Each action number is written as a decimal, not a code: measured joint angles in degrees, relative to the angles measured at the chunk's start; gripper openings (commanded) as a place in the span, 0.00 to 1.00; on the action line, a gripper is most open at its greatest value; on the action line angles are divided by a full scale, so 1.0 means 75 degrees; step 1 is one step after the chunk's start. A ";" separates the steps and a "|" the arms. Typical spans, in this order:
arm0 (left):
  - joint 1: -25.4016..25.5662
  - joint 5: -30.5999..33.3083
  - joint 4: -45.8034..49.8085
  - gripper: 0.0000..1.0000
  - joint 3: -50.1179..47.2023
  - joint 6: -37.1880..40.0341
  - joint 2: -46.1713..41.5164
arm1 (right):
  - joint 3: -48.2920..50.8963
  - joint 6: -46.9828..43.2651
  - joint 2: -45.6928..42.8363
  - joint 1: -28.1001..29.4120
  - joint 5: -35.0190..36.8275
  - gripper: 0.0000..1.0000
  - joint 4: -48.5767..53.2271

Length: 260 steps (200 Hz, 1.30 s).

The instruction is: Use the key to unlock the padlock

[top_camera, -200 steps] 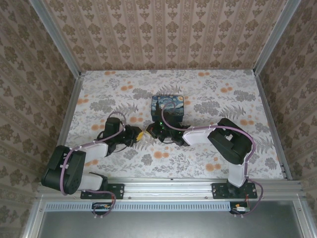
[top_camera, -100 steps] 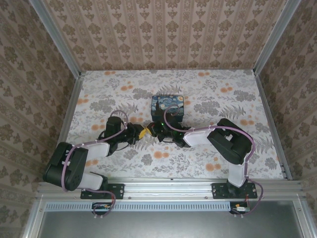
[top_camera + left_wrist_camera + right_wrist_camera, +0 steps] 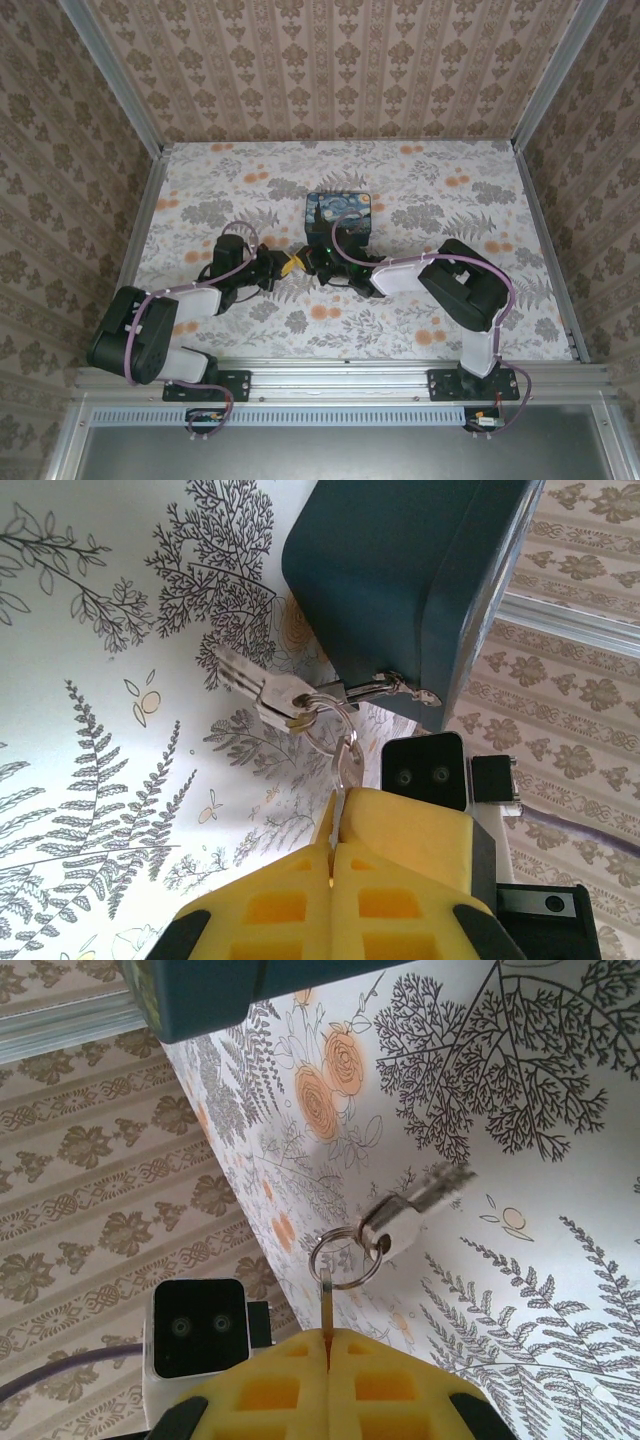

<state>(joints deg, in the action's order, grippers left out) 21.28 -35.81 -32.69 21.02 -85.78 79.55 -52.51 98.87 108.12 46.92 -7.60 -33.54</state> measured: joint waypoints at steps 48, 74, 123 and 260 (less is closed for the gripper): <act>-0.0411 -0.0440 0.0038 0.00 -0.0009 0.0248 0.0009 | 0.0230 -0.0160 -0.0064 0.0087 -0.0023 0.40 -0.0160; -0.0863 -0.0985 0.0294 0.00 -0.0003 0.0909 0.0029 | 0.0758 -0.0714 -0.0793 0.0055 0.0017 0.47 0.0388; -0.0769 -0.2419 0.0962 0.00 0.0452 0.2253 0.0029 | 0.1215 -0.3748 -0.2602 -0.1125 -0.0653 0.40 0.1603; 0.1923 -0.3692 -0.0154 0.00 0.2460 0.3500 0.1160 | 0.1166 -1.0357 -0.5211 -0.3474 -0.5598 0.49 0.4514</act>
<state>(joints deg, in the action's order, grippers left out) 35.70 -63.51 -33.85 39.46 -59.53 88.25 -43.77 21.19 69.04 20.86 -49.58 0.32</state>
